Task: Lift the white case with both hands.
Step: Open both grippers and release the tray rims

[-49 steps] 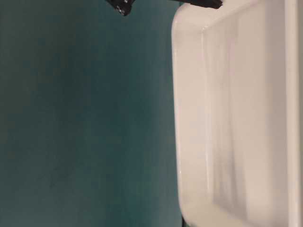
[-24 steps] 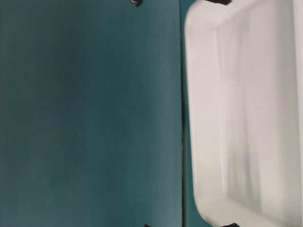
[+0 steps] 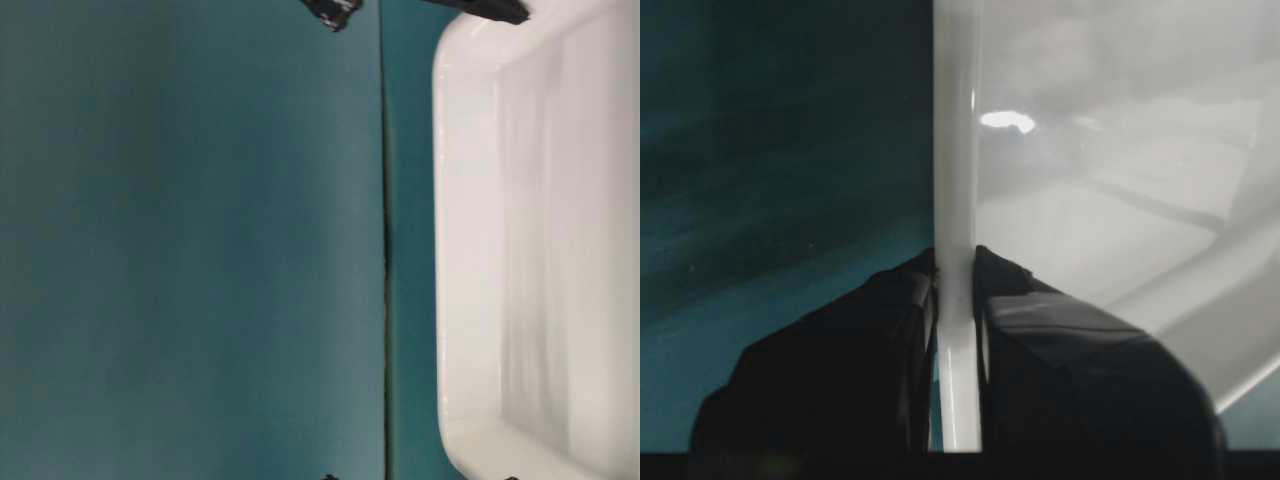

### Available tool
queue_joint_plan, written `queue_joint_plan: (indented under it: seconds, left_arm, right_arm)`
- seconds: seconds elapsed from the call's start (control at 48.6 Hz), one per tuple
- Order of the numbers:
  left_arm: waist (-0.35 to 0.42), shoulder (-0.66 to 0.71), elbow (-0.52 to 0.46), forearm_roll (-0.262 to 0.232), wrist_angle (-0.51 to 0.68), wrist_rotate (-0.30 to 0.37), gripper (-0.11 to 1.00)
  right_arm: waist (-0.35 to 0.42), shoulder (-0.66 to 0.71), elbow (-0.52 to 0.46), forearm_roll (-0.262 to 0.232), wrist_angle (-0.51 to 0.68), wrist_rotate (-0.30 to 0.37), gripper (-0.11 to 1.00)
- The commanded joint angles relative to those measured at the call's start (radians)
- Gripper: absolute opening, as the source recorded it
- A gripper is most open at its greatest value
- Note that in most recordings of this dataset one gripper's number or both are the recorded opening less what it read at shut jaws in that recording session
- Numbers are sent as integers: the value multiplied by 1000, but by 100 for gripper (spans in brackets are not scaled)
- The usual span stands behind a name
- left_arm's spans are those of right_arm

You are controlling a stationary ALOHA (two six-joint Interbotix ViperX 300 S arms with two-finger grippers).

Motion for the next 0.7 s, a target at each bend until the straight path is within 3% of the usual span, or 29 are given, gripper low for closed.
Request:
queue_joint_plan:
  seconds: [0.0,0.679]
  left_arm:
    - [14,66,44,2,28,-2,7]
    - [12,69,26,2,-9,6,6]
  right_arm:
    - [-5,71,58,0,11,-6,10]
    - [-20,14,58,0,43,-3,9]
